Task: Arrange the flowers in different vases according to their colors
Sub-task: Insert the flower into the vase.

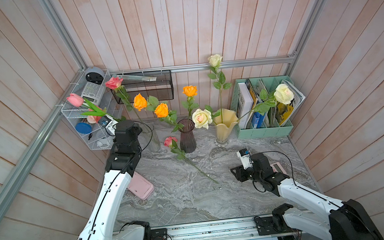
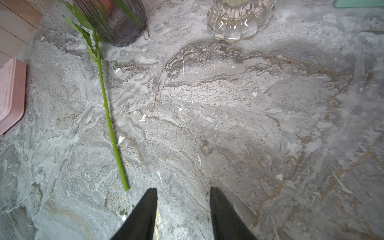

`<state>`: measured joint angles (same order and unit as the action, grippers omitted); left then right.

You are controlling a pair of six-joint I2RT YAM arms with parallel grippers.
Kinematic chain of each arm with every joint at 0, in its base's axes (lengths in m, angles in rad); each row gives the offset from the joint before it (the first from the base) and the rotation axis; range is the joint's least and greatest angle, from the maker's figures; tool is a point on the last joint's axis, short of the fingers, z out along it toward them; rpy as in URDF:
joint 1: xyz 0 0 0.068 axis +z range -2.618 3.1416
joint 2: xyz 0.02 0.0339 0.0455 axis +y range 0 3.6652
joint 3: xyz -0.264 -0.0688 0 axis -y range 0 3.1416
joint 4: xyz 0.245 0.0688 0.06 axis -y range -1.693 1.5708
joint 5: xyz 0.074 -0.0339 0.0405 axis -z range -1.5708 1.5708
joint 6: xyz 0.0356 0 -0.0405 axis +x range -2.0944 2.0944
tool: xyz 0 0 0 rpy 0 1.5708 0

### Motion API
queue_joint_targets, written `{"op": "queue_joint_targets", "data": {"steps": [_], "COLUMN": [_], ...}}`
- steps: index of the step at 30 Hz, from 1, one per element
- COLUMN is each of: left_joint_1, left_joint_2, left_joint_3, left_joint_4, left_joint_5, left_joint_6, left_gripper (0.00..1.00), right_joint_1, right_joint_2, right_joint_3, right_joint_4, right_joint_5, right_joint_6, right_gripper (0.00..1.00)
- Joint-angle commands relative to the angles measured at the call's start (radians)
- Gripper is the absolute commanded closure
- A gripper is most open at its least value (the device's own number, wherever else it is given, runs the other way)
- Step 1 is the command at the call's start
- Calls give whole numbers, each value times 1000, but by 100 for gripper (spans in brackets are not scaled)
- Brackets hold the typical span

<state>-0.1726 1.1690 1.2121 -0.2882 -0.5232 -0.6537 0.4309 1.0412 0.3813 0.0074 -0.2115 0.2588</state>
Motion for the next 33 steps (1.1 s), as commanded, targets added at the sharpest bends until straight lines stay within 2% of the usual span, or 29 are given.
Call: {"op": "queue_joint_targets", "data": {"steps": [1,18,33], "left_joint_1": [7,6,7], "left_joint_2": [11,34,106], "left_joint_3": [10,-191,-312], "left_joint_4": [105,431,672], "left_joint_5": [99,78,66], "left_joint_6": [24,155,211], "left_gripper": [100,100,100], "right_joint_1": [-3,-4,-3], "right_joint_2": [12,41,55], "right_joint_3": [32,37,37], "right_joint_4": [19,26,28], "right_joint_5": [-19,-34,-61], "right_joint_6": [-15,-16,-20], "right_gripper": [53,53,53]}}
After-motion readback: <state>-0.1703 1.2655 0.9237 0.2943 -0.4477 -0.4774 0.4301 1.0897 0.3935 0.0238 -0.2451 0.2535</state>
